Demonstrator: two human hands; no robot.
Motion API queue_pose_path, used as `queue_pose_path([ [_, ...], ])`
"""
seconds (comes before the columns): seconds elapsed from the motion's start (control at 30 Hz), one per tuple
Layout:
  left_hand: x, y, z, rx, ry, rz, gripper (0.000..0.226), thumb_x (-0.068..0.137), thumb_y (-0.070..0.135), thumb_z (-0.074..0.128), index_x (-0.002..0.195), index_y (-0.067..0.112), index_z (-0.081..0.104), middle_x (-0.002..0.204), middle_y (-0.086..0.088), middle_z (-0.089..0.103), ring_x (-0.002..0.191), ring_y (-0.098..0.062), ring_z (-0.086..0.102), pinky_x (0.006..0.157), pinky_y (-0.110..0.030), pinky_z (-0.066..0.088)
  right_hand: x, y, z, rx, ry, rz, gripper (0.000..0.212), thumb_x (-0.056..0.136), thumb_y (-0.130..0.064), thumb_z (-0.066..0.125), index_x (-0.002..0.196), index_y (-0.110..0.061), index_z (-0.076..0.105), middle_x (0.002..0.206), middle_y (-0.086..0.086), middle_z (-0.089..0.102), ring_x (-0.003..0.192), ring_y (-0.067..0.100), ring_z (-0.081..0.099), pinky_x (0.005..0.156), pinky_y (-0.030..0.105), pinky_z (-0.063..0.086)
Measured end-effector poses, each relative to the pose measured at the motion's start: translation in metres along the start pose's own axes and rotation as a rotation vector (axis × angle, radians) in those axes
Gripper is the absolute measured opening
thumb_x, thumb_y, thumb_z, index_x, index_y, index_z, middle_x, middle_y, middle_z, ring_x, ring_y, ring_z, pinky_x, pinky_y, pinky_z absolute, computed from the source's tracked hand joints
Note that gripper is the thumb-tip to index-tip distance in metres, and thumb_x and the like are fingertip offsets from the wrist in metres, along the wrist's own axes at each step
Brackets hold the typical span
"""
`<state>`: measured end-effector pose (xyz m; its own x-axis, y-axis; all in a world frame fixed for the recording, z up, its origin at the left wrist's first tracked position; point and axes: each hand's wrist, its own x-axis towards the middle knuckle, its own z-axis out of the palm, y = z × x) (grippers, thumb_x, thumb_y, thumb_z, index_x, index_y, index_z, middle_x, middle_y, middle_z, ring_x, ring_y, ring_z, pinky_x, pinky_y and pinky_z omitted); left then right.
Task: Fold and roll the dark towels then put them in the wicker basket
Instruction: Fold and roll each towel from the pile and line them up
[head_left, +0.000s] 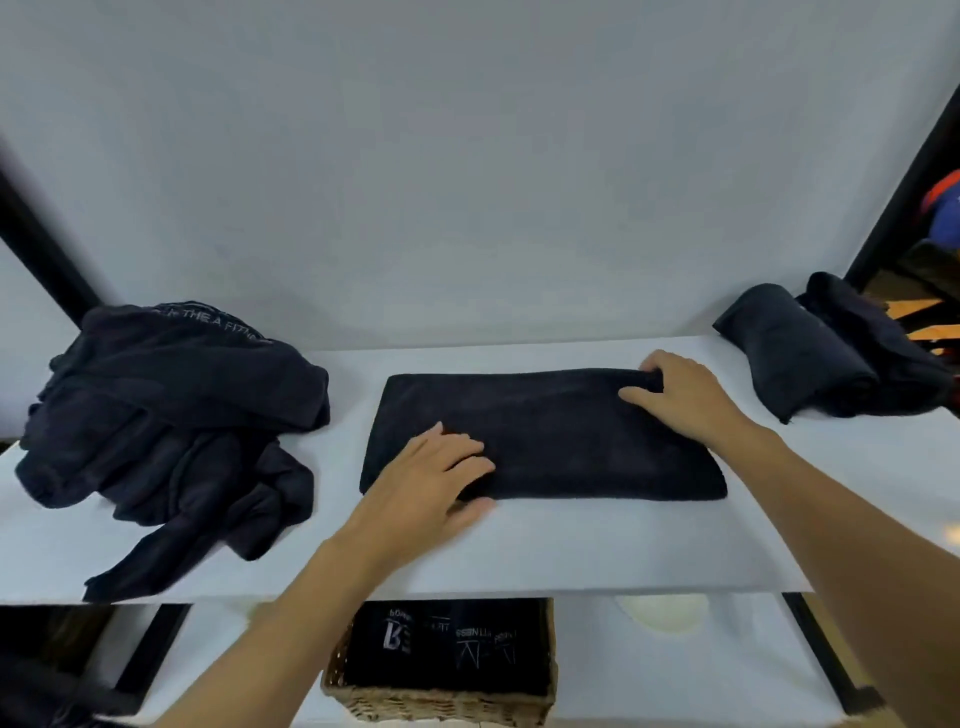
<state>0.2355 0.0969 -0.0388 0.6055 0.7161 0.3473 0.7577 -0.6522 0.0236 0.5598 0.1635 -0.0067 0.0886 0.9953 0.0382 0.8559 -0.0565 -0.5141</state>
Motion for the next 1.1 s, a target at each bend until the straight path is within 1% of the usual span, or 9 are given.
queue_pose_path([
  [0.07,0.005,-0.007,-0.003,0.08,0.08,0.035,0.017,0.082,0.017,0.06,0.092,0.017,0.074,0.095,0.003,0.072,0.09,-0.019,0.068,0.093,-0.039,0.052,-0.016,-0.001,-0.014,0.137,-0.039,0.117,0.028,0.084,-0.028,0.071,0.103,-0.016,0.054,0.106,0.003,0.061,0.09,0.019,0.055,0.076,0.033,0.045],
  [0.2,0.015,-0.026,-0.021,0.169,0.067,-0.265,0.036,0.069,-0.013,0.059,0.09,0.012,0.072,0.089,-0.002,0.072,0.084,-0.031,0.063,0.076,-0.037,0.043,-0.074,-0.013,-0.034,0.228,-0.324,0.272,0.038,0.081,-0.02,0.077,0.11,-0.014,0.053,0.095,0.008,0.063,0.067,0.017,0.056,0.058,0.026,0.045],
  [0.3,-0.002,0.024,-0.03,-0.019,0.139,-0.141,0.019,0.089,0.025,0.06,0.102,0.017,0.071,0.101,0.001,0.069,0.09,-0.024,0.061,0.077,-0.035,0.049,-0.119,-0.028,-0.036,0.223,-0.497,0.266,0.045,0.081,-0.022,0.078,0.117,-0.019,0.051,0.094,0.01,0.069,0.063,0.02,0.062,0.055,0.026,0.05],
  [0.37,-0.029,0.078,-0.032,-0.136,0.033,0.084,0.045,0.089,0.058,0.053,0.107,0.02,0.069,0.103,0.004,0.065,0.09,-0.016,0.059,0.076,-0.03,0.05,-0.141,-0.033,-0.033,0.273,-0.514,0.252,0.046,0.082,-0.02,0.077,0.12,-0.018,0.05,0.081,0.007,0.071,0.057,0.018,0.063,0.05,0.024,0.049],
  [0.47,-0.061,0.116,-0.023,0.044,-0.105,0.261,0.062,0.077,0.062,0.065,0.124,0.021,0.058,0.117,0.0,0.06,0.102,-0.02,0.057,0.09,-0.035,0.05,-0.165,-0.038,-0.026,0.296,-0.474,0.244,0.043,0.084,-0.017,0.074,0.12,-0.012,0.051,0.061,0.002,0.068,0.045,0.014,0.057,0.042,0.021,0.041],
  [0.63,-0.066,0.117,-0.022,0.082,-0.03,0.059,0.051,0.059,0.003,0.087,0.106,0.011,0.069,0.105,-0.005,0.069,0.092,-0.023,0.066,0.077,-0.034,0.058,-0.189,-0.033,-0.015,-0.019,-0.261,0.182,0.074,0.078,-0.039,0.078,0.136,-0.015,0.038,0.108,0.005,0.06,0.087,0.022,0.062,0.071,0.031,0.052],
  [0.73,-0.064,0.117,-0.034,-0.13,-0.013,-0.098,0.034,0.087,0.003,0.064,0.121,0.009,0.065,0.12,-0.006,0.066,0.108,-0.026,0.063,0.087,-0.038,0.053,-0.206,-0.034,-0.005,-0.237,0.007,-0.165,0.07,0.083,-0.047,0.07,0.143,-0.025,0.04,0.126,0.002,0.046,0.111,0.02,0.049,0.093,0.031,0.044],
  [0.87,-0.053,0.114,-0.048,-0.275,0.034,-0.265,0.027,0.095,0.011,0.057,0.12,0.014,0.066,0.114,-0.002,0.066,0.102,-0.02,0.06,0.091,-0.027,0.045,-0.22,-0.037,0.014,-0.327,-0.041,-0.48,0.066,0.08,-0.056,0.068,0.137,-0.03,0.048,0.143,-0.003,0.036,0.129,0.019,0.038,0.107,0.038,0.028],
  [1.1,-0.03,0.101,-0.068,-0.626,0.038,-0.542,0.017,0.093,0.014,0.062,0.108,0.02,0.068,0.1,0.007,0.065,0.093,-0.009,0.059,0.073,-0.008,0.04,-0.191,-0.027,0.005,0.14,-0.004,-0.321,0.022,0.096,-0.013,0.058,0.114,-0.023,0.067,0.107,-0.007,0.069,0.1,0.013,0.061,0.096,0.033,0.044],
])
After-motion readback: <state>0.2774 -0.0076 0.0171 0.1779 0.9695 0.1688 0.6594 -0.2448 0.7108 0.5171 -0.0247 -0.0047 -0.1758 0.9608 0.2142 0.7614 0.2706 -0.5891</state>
